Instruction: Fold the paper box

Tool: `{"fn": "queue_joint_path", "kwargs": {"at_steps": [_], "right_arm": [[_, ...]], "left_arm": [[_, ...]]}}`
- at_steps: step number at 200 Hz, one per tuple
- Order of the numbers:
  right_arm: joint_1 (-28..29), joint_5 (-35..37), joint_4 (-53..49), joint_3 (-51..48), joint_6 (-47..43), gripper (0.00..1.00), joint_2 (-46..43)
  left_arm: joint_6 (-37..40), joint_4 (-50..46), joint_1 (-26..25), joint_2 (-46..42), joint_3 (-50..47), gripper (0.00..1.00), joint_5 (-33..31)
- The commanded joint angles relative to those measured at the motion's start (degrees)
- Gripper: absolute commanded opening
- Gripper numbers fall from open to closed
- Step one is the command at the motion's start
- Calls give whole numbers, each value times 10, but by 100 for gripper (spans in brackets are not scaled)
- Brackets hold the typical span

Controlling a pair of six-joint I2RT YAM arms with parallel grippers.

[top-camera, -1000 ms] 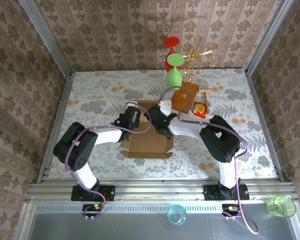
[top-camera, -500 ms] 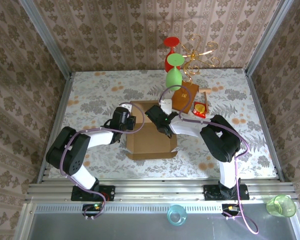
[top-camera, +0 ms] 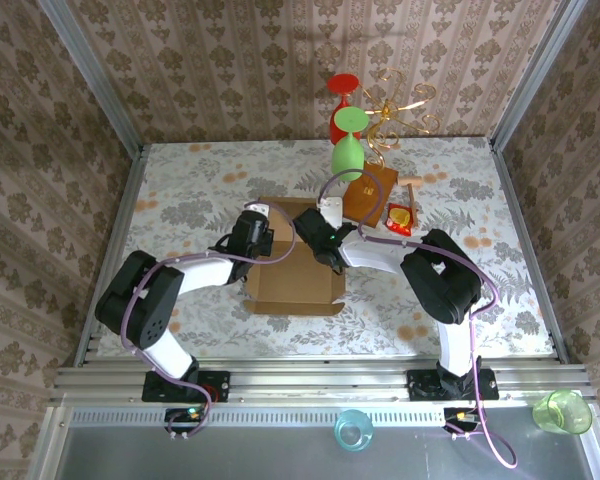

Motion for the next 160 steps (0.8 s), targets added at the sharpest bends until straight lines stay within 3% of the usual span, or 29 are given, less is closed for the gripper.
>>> {"fn": "queue_joint_path", "kwargs": {"at_steps": [1,25,36,67,72,101,160], "right_arm": [[-8,26,-42,2,-10,0,11],[-11,22,-43,1,-10,0,11],[-12,20,-43,0,-9,0,10],[-14,13,-46,6,-10,0,12],[-15,10,-46,7,-10,0,13],[-18,1,-57,19,-9,0,20],[-23,-19,-60,26,-14,0,24]], "left_arm": [[-10,-29,5,-3,-4,6,-70],[-13,-15,2,-39,-22,44,-13],[-14,-13,5,-60,-28,52,11],[-16,-7,30,-112,-36,62,107],[-14,-7,35,-117,-36,68,124],[-10,-13,65,-126,-28,72,216],[0,-36,93,-82,7,72,236]]}}
